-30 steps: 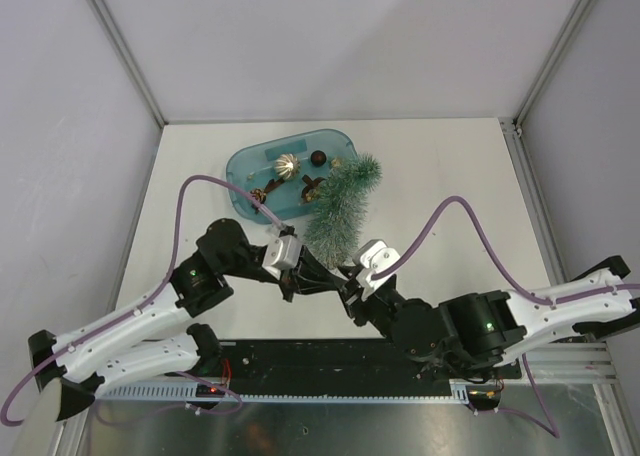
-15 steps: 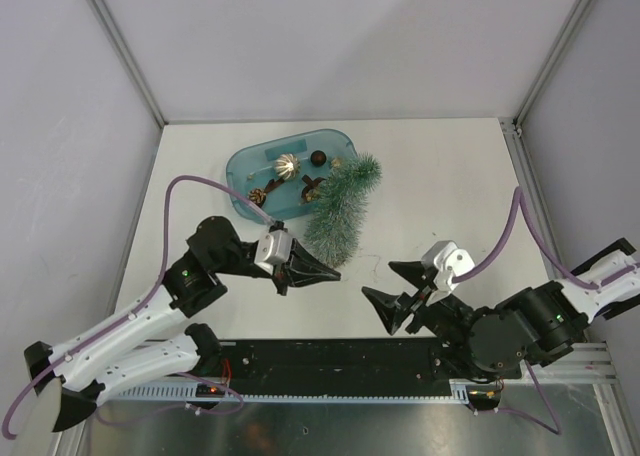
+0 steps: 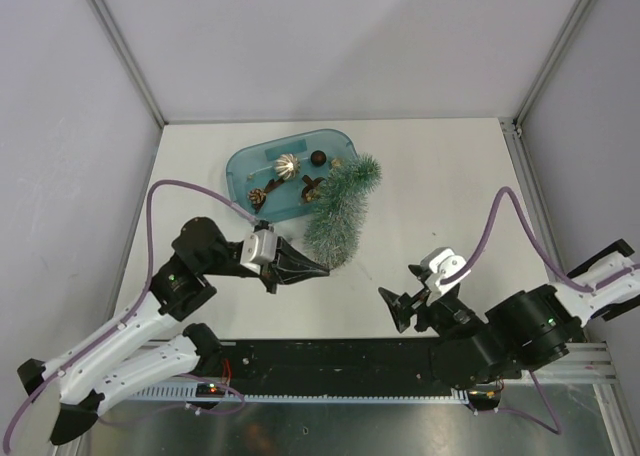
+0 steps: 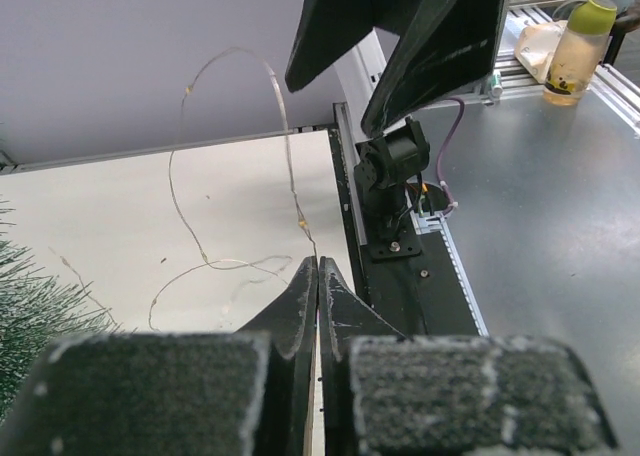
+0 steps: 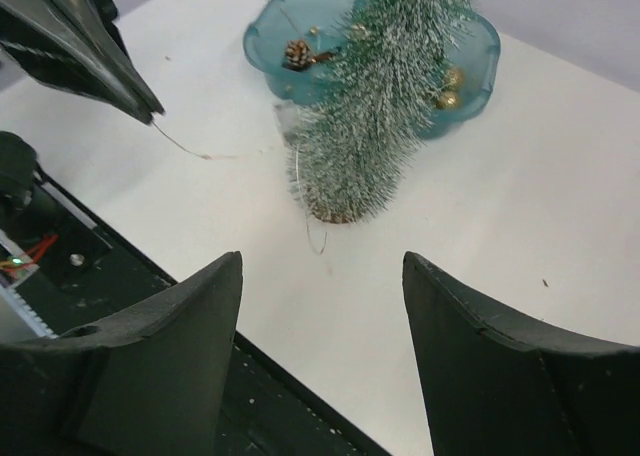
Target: Decorate the small christmas tree
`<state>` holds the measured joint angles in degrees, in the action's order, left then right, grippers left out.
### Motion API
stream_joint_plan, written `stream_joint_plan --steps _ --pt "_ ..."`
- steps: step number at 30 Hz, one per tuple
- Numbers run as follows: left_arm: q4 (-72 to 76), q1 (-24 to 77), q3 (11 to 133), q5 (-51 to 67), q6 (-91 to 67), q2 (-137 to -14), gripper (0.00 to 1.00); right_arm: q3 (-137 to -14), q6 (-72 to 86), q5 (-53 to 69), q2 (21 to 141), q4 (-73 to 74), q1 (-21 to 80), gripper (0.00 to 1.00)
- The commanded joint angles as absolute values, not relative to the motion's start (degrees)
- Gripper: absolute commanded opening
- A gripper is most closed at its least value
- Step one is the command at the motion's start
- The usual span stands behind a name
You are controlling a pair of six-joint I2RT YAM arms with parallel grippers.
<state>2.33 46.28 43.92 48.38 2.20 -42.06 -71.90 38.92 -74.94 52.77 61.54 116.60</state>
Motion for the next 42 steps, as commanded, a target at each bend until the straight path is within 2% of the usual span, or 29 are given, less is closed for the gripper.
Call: stream_joint_plan --steps 1,4,9,22,29,37,42 --pt "2.37 45.17 44.25 48.73 3.51 -41.01 0.0 -70.55 49.6 -74.21 55.6 69.28 113.96 0.7" --pt "2.37 44.67 44.21 48.65 3.45 -40.6 0.0 -66.69 47.4 -71.37 55.31 65.21 111.09 0.7" --pt "2.37 43.8 44.14 48.71 2.98 -39.89 0.0 -59.39 33.58 -63.93 50.79 47.53 104.09 0.68" --pt "2.37 42.65 43.47 48.63 2.37 -38.15 0.0 -51.38 19.44 -53.9 49.47 25.44 93.38 0.61" --pt "2.33 42.18 42.84 47.66 2.37 -37.36 0.0 -51.06 17.78 -51.26 50.2 22.03 92.57 0.58" --pt "2.35 41.31 41.91 46.97 2.24 -36.47 0.0 -51.06 19.87 -53.15 46.6 24.47 95.74 0.59" --pt "2.37 40.74 41.53 47.15 1.66 -36.14 0.0 -51.06 18.64 -52.81 48.71 22.61 95.82 0.6"
